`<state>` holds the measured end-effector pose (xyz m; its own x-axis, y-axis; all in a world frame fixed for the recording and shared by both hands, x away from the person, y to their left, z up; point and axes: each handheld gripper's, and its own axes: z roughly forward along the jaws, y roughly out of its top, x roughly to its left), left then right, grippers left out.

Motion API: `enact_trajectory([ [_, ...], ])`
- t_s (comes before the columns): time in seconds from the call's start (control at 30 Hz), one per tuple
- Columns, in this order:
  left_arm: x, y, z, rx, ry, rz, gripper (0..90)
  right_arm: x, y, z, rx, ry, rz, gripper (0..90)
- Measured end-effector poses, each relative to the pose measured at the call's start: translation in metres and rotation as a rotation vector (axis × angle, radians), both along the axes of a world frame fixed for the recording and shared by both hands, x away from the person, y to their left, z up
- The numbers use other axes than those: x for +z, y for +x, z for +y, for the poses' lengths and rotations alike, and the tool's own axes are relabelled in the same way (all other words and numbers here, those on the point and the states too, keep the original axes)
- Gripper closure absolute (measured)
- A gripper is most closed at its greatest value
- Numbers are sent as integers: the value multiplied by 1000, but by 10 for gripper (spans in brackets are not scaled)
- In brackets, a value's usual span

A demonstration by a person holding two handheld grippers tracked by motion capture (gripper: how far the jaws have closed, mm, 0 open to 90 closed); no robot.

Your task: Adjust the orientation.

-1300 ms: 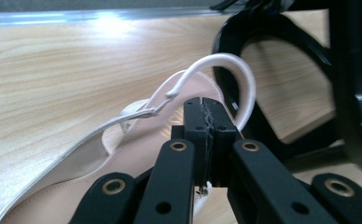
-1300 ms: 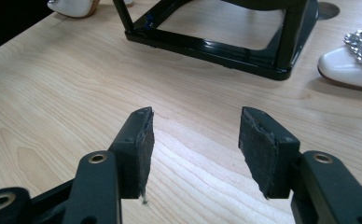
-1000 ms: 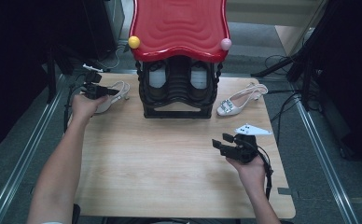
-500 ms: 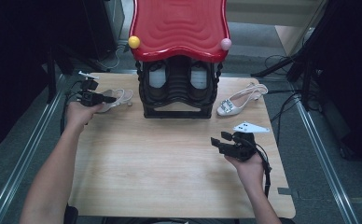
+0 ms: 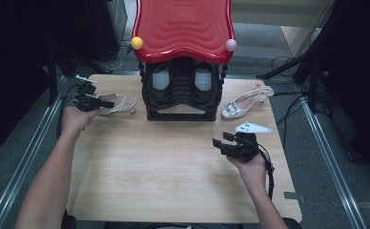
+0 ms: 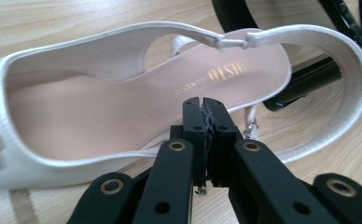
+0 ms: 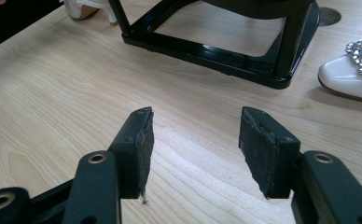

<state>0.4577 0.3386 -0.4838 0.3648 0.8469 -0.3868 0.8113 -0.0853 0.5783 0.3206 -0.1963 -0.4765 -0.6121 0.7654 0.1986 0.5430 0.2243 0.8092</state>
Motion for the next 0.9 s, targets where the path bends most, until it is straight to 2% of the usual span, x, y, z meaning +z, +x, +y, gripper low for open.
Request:
enact_trajectory([
  [0.07, 1, -1, 1, 3, -1, -4, 887, 0, 1, 1, 3, -1, -2, 462],
  [0.13, 6, -2, -2, 6, -21, -15, 888, 0, 2, 2, 3, -1, 2, 462],
  [0.23, 13, -3, -10, -18, -17, -34, 887, 0, 2, 3, 6, -2, 2, 462],
  [0.3, 24, -5, -24, -48, -18, -56, 886, 0, 3, 5, 8, -3, 7, 462],
  [0.4, 29, -6, -35, -78, -7, -70, 887, 0, 3, 5, 12, -8, 3, 462],
  [0.5, 24, -9, -40, -87, 4, -62, 886, 0, 3, 5, 11, -7, 4, 462],
  [0.63, 14, -14, -36, -63, 24, -49, 883, 0, 4, 3, 5, 8, 13, 462],
  [0.77, 7, -19, -27, -41, -4, -41, 887, -1, 5, 4, 9, 6, 10, 462],
  [0.9, 7, -22, -23, -32, 1, -44, 889, 0, 5, 5, 10, 6, 11, 462],
])
